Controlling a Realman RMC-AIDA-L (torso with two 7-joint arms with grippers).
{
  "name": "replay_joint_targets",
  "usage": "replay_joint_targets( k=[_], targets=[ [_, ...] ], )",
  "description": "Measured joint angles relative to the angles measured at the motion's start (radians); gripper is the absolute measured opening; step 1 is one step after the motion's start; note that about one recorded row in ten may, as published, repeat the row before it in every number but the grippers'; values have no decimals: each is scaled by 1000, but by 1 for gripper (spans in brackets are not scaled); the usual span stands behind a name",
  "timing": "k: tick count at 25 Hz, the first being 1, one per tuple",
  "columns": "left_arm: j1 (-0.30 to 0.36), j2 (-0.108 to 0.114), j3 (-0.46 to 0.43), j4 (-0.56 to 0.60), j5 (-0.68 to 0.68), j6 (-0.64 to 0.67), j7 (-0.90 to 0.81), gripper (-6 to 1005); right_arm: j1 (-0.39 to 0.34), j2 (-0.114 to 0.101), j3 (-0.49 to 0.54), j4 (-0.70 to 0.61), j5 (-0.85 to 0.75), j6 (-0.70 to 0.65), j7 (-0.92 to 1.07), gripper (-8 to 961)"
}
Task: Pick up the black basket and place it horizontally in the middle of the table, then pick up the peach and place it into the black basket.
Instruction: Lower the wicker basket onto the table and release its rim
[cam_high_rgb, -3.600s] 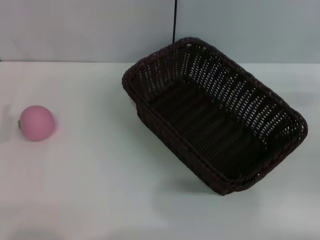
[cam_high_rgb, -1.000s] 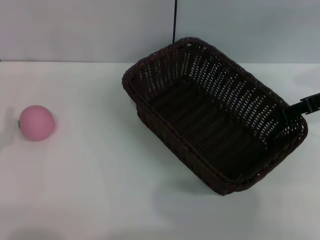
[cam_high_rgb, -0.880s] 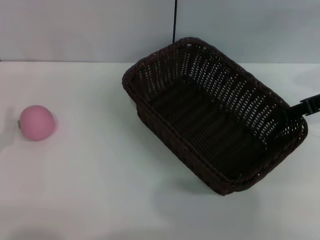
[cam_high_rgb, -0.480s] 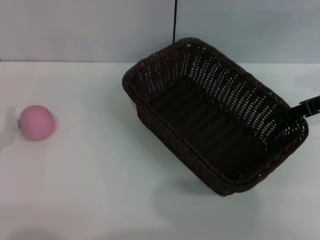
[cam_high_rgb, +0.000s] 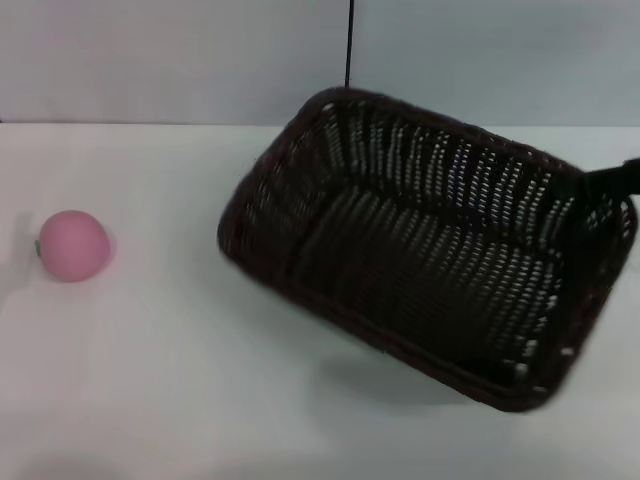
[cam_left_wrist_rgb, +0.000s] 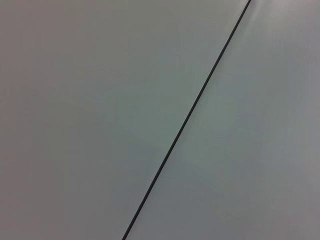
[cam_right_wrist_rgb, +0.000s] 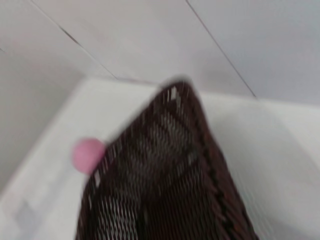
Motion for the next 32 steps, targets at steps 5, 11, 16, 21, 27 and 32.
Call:
replay_joint_targets(
  k=[5, 11, 16, 21, 27, 32],
  targets=[
    [-3, 1, 0, -5, 0, -7, 0, 630, -29, -12, 38, 0, 100, -64, -66, 205],
    [-13, 1, 0, -6, 0, -11, 0, 628, -36, -12, 97, 6, 120, -110, -142, 211],
    [-18, 1, 0, -7, 0, -13, 0, 626, -28, -18, 95, 9, 121, -155, -242, 216],
    [-20, 0, 0, -9, 0, -13, 0, 623, -20, -29, 92, 15, 114, -179, -367, 221],
    [-26, 1, 22, -9, 0, -14, 9, 621, -3, -22, 89, 28, 104, -160, -521, 227],
    [-27, 1, 31, -9, 0, -17, 3, 619, 26, -19, 45, 90, 90, -137, -626, 231]
  ],
)
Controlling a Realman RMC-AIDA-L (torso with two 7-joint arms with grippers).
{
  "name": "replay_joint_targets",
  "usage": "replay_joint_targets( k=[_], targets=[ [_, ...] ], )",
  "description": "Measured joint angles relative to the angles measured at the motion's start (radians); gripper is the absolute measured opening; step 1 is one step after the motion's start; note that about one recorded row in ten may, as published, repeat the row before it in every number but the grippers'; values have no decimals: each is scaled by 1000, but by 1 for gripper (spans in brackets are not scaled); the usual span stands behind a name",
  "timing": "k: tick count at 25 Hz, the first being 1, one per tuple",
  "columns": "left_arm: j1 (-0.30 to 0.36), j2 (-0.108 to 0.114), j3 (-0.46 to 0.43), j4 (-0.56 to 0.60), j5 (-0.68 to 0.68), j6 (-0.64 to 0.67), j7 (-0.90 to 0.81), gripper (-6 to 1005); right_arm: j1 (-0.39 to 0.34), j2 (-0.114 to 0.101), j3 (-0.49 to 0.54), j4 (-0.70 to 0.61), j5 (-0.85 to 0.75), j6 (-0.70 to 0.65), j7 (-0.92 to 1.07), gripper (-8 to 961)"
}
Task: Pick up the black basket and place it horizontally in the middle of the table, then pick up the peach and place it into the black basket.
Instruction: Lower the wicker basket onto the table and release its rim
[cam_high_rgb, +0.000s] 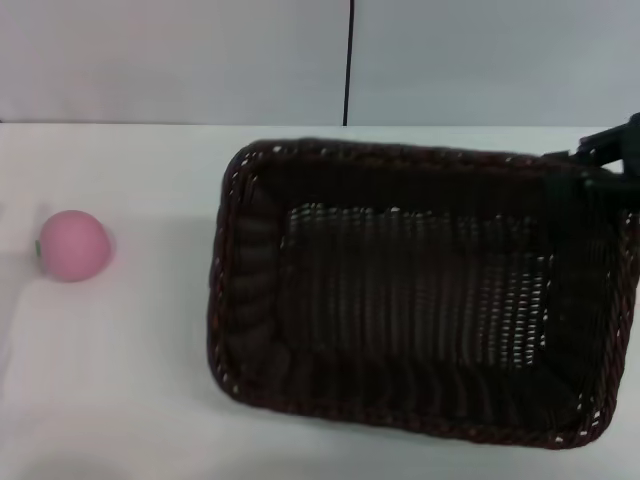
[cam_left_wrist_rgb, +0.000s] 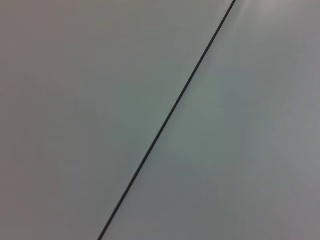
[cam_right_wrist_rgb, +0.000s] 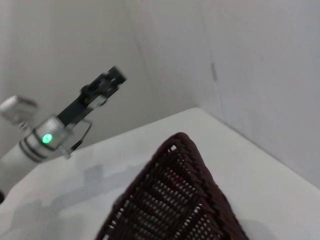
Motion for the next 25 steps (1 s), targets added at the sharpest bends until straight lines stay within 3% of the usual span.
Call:
replay_joint_targets(
  k=[4, 12, 21, 25],
  targets=[
    [2, 0, 19, -5, 0, -6, -2, 617, 3, 10, -7, 21, -2, -10, -79, 235],
    [1, -2, 41, -26, 0, -37, -1, 614, -5, 11, -4, 27, -4, -24, -121, 243],
    [-1, -3, 69, -47, 0, -50, -3, 610, -3, 41, -6, 1, -3, -9, -213, 252],
    [5, -4, 82, -55, 0, -51, -3, 608, -1, 44, 1, -5, -3, 30, -215, 256]
  ],
)
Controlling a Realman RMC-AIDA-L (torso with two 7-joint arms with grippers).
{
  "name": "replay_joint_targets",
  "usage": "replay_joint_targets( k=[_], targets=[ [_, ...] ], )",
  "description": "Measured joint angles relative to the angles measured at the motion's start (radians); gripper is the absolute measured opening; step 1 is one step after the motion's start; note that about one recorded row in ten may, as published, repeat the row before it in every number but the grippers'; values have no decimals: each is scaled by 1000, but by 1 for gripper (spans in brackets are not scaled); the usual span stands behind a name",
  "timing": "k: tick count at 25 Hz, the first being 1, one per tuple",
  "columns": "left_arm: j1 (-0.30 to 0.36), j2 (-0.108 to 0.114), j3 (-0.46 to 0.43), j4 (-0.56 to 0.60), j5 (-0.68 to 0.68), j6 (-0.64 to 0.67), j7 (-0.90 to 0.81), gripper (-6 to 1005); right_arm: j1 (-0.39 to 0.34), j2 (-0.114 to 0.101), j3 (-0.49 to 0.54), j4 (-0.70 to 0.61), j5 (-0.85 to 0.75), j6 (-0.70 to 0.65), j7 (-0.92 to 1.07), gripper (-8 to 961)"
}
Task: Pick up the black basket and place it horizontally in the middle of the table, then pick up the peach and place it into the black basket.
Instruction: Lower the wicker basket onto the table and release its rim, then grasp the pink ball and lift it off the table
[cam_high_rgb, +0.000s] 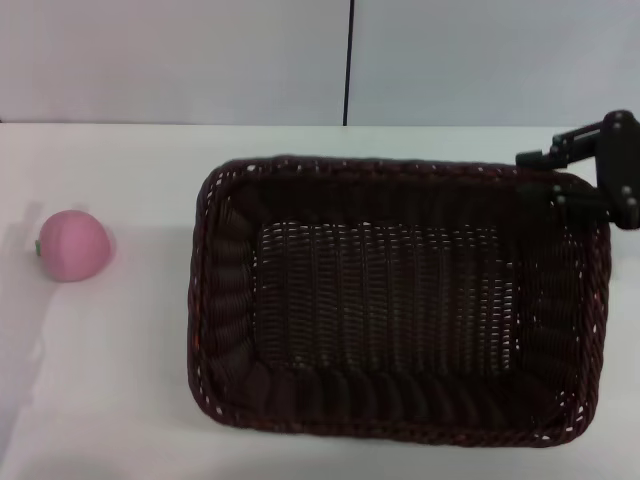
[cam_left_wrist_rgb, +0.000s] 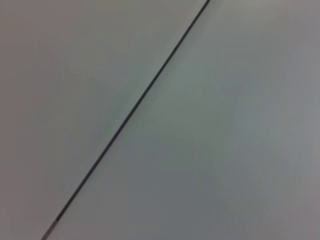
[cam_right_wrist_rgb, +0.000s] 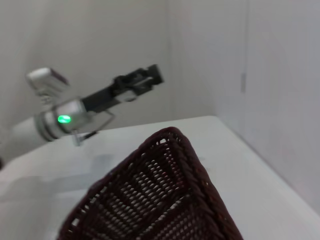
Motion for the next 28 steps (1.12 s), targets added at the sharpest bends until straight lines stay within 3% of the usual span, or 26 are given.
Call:
replay_joint_targets(
  k=[6, 11, 14, 15, 16, 17, 18, 20, 21, 22, 23, 28],
  targets=[
    [11, 0, 19, -6, 0, -2, 0, 605, 1, -5, 110, -5, 50, 105, -50, 262],
    [18, 1, 29, -6, 0, -2, 0, 603, -44, 0, 185, 0, 205, 164, -100, 479],
    [17, 5, 50, 6, 0, -2, 0, 602, -69, 10, 196, 9, 256, 185, -111, 478],
    [14, 7, 62, 12, 0, -2, 1, 601, -84, 20, 199, 15, 281, 197, -114, 477],
    [14, 7, 62, 12, 0, -2, 1, 601, -117, 43, 201, 22, 333, 216, -120, 477],
    [0, 11, 106, 49, 0, -2, 3, 601, -117, 43, 201, 22, 333, 216, -120, 477],
    [-8, 12, 125, 71, 0, -4, 3, 600, -137, 58, 202, 23, 365, 220, -122, 477],
    [-27, 13, 170, 119, 0, -16, 1, 599, -181, 92, 202, 24, 432, 220, -130, 477],
    [-37, 13, 195, 147, 0, -44, 4, 599, -221, 124, 202, 26, 491, 211, -145, 477],
    [-40, 13, 200, 154, 0, -59, 7, 598, -221, 124, 202, 26, 491, 211, -145, 477],
    [-50, 13, 212, 170, 1, -99, 14, 598, -254, 149, 200, 39, 529, 197, -160, 477],
    [-81, 12, 271, 216, 2, -189, 61, 596, -284, 163, 203, 91, 541, 183, -169, 477]
  ],
)
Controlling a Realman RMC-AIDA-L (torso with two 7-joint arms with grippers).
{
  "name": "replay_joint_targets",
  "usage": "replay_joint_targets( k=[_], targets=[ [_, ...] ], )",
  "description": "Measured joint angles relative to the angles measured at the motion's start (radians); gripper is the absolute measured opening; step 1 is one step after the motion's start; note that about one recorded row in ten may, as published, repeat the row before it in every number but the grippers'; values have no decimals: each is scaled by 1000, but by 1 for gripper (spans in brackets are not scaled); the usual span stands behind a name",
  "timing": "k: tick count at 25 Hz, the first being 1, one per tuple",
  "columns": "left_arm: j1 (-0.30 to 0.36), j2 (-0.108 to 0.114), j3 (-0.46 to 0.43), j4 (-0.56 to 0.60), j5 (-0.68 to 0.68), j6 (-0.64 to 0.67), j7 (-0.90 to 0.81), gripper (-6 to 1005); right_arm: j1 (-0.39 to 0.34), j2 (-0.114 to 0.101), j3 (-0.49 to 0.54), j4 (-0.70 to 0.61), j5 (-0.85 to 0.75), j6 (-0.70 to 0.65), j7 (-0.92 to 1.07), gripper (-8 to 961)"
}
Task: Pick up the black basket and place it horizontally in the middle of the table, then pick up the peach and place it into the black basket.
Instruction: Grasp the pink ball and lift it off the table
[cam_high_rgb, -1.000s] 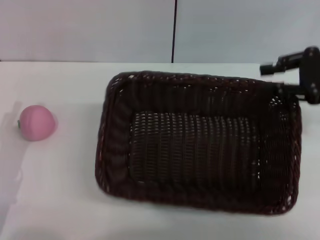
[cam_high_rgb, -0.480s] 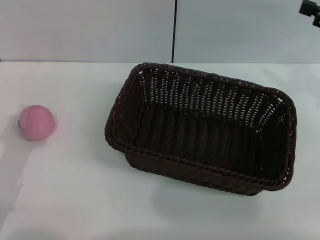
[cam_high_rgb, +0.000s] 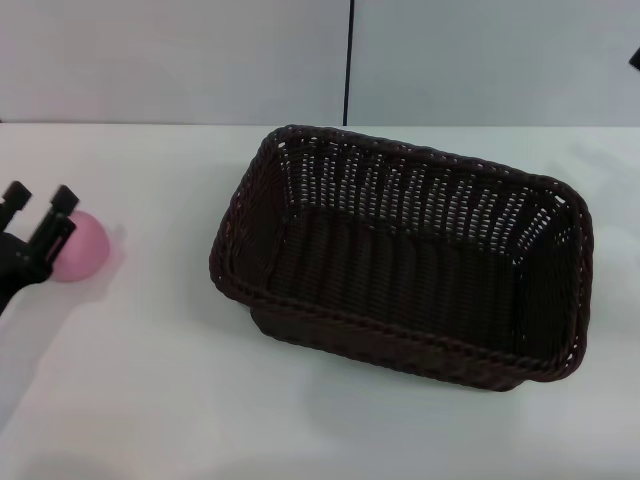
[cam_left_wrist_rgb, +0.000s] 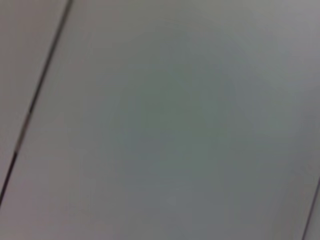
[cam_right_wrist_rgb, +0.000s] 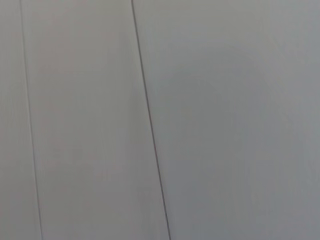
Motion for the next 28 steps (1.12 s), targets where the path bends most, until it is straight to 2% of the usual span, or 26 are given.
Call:
replay_joint_targets(
  k=[2, 6, 13, 23, 28],
  targets=[
    [-3, 0, 6, 3, 0, -9, 7, 595, -6, -3, 0, 21, 1, -2, -2, 477],
    [-21, -2, 15, -3, 0, -106, 129, 593, -12, -2, 0, 32, 3, -4, -2, 477],
    [-33, -2, 12, -4, -2, -205, 194, 590, -5, 2, 0, 80, 7, -7, -6, 477],
    [-21, -5, 10, -6, -6, -210, 202, 586, 0, 4, 0, 108, 9, -2, -32, 477],
    [-15, -5, 8, -14, -7, -203, 202, 389, 0, 4, 0, 121, 9, 1, -44, 477]
  ],
)
